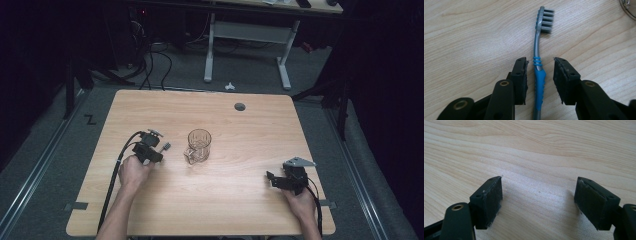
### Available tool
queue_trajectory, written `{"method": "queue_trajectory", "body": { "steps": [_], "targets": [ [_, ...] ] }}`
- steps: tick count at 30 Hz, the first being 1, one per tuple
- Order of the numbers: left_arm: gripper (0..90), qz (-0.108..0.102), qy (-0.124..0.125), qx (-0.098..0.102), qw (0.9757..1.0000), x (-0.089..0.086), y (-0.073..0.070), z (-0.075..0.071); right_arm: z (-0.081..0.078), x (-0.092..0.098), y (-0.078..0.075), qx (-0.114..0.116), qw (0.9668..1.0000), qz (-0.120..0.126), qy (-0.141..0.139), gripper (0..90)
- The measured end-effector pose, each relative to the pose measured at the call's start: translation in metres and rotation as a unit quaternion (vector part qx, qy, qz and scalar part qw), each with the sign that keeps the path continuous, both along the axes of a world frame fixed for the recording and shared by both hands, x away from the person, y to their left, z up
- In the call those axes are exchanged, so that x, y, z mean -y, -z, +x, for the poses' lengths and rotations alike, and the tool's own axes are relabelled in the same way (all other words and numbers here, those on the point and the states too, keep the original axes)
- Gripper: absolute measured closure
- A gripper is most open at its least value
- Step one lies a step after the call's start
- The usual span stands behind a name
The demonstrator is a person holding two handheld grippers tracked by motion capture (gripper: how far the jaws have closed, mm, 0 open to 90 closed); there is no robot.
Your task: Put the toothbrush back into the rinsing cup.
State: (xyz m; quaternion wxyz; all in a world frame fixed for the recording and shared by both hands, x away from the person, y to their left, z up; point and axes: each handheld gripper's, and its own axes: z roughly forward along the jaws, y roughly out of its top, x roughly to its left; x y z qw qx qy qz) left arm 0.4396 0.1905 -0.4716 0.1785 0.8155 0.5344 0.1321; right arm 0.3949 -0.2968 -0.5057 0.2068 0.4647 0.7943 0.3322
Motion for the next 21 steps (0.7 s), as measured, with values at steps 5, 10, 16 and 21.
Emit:
{"method": "queue_trajectory", "body": {
  "steps": [5, 10, 16, 21],
  "targets": [
    [66.7, -0.001, 0.001, -0.005, 1.0000, 0.0004, 0.0018, 0.0011, 0.0000, 0.0000, 0.0000, 0.000, 1.0000, 0.000, 0.000, 22.7],
    [70.2, -0.004, 0.000, -0.011, 0.9999, -0.0003, 0.0035, 0.0025, 0.0000, 0.0000, 0.0000, 0.000, 1.0000, 0.000, 0.000, 22.7],
    [74.4, -0.009, -0.001, -0.015, 0.9998, -0.0017, 0.0032, 0.0035, 0.0000, 0.0000, 0.0000, 0.000, 1.0000, 0.000, 0.000, 22.7],
    [77.1, -0.011, -0.004, -0.017, 0.9998, -0.0034, 0.0031, 0.0041, 0.0000, 0.0000, 0.0000, 0.000, 1.0000, 0.000, 0.000, 22.7]
  ]
}}
